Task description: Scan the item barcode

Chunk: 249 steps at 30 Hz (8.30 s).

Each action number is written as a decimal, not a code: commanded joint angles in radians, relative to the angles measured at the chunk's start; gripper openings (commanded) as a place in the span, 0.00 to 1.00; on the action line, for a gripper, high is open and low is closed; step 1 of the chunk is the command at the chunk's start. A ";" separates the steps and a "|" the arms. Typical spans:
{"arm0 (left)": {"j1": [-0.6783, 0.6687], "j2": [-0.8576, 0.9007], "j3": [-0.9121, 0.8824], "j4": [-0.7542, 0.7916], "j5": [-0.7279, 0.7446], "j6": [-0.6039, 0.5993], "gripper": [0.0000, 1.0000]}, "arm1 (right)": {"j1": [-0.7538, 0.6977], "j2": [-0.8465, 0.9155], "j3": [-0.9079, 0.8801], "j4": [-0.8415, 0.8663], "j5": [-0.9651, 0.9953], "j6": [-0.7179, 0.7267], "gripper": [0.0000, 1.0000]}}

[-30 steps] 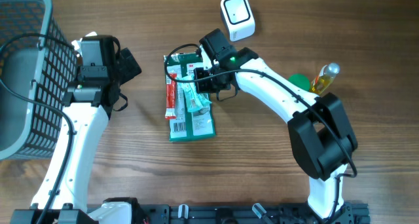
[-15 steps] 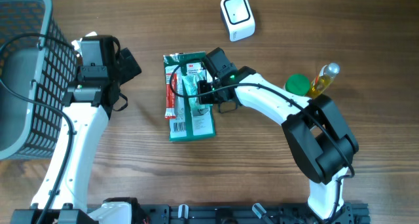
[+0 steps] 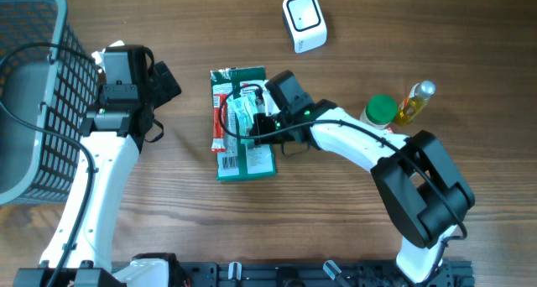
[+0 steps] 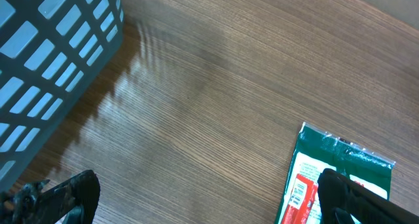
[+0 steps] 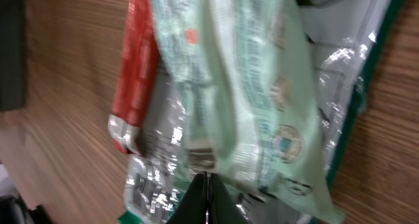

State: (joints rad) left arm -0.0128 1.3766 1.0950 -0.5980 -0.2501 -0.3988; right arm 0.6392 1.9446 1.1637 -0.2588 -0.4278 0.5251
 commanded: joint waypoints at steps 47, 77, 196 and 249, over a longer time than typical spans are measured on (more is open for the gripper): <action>0.004 0.001 0.004 0.003 -0.013 0.001 1.00 | -0.030 -0.147 0.418 -0.265 0.338 -0.236 0.75; 0.004 0.001 0.004 0.003 -0.013 0.002 1.00 | -0.038 -0.038 0.367 -0.236 0.142 0.052 0.04; 0.004 0.001 0.004 0.003 -0.013 0.002 1.00 | -0.006 0.001 0.495 -0.364 0.117 -0.447 0.04; 0.004 0.001 0.004 0.003 -0.013 0.002 1.00 | -0.050 0.232 0.491 0.487 1.199 -1.509 0.04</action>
State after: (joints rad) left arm -0.0128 1.3769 1.0950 -0.5983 -0.2501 -0.3985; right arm 0.5793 2.3089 1.6501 0.2657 0.8127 -1.0527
